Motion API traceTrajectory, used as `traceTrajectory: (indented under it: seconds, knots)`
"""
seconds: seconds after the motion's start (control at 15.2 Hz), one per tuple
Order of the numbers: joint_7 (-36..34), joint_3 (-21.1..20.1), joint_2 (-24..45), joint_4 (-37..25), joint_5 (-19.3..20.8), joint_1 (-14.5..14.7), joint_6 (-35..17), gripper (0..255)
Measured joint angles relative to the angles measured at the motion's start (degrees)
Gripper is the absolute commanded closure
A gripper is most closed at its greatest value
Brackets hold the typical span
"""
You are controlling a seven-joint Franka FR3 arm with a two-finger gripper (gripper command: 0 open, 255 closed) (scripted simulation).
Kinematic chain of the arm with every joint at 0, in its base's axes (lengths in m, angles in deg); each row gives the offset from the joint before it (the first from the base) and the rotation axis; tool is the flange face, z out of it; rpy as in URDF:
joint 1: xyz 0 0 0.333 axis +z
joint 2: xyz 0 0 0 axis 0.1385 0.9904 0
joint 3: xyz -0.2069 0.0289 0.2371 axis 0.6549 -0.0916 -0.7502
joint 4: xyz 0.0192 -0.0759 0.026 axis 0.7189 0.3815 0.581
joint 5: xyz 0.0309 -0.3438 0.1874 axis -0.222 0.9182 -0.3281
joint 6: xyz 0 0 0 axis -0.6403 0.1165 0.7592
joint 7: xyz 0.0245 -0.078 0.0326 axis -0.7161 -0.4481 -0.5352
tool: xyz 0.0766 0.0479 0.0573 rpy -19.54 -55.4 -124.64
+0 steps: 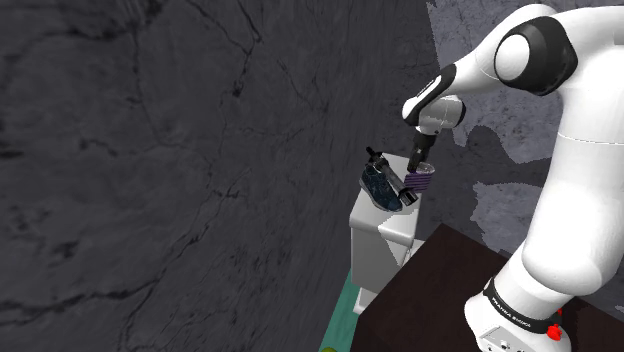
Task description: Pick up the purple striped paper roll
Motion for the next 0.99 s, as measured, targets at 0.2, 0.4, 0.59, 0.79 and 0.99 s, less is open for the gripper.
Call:
traceTrajectory:
  seconds: [0.2, 0.4, 0.59, 0.79, 0.99]
  knots:
    - [0.04, -0.01, -0.02, 0.03, -0.03, -0.01, -0.05, 255]
    - [-0.27, 0.14, -0.24, 0.02, 0.29, 0.11, 0.27, 255]
    - [-1.47, 0.79, -1.76, -0.41, 1.80, 0.66, 2.01, 255]
    - [-2.48, 1.49, -3.57, -0.78, 3.43, 1.07, 3.82, 255]
    - [-3.60, 2.03, -5.31, -1.32, 5.02, 1.49, 5.73, 255]
